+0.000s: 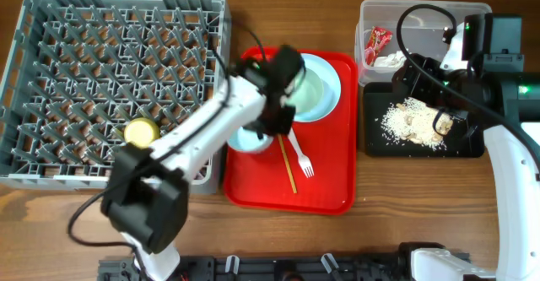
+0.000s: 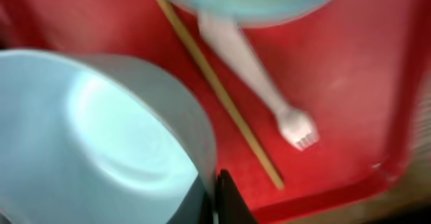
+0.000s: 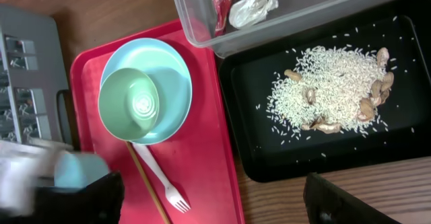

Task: Sort waste into correct bins and load items into the dishwasher rack
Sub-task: 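Carry the light-blue bowl with the left gripper to the rack's back and release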

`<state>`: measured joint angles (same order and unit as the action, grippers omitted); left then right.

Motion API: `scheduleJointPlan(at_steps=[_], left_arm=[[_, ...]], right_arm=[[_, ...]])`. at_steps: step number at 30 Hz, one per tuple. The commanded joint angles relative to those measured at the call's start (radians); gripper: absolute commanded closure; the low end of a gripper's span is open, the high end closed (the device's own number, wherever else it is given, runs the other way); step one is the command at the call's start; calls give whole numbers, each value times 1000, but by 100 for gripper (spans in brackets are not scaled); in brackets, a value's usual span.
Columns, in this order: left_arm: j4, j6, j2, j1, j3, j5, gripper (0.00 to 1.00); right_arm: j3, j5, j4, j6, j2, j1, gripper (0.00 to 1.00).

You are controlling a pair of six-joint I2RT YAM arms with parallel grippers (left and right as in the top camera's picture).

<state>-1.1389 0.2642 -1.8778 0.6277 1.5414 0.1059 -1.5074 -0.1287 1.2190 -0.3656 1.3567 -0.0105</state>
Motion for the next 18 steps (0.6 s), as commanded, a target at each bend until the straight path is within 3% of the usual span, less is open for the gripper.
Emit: scheduleJointPlan(at_steps=[1,5,13,18], left_arm=[[-33,-103,116,-108,170,9,96],[-20,-172,154,-235,218,61,96],[-23,-407,127,-549,219,505,96],[-27,-471,93,-697,219,711,96]], right_arm=[[-9,22,-5,2,1,-4,14],[-9,21,-6,8,1,-4,14],[-9,21,-6,25,1,-4,14],[-9,21,-6,25,1,-4,14]])
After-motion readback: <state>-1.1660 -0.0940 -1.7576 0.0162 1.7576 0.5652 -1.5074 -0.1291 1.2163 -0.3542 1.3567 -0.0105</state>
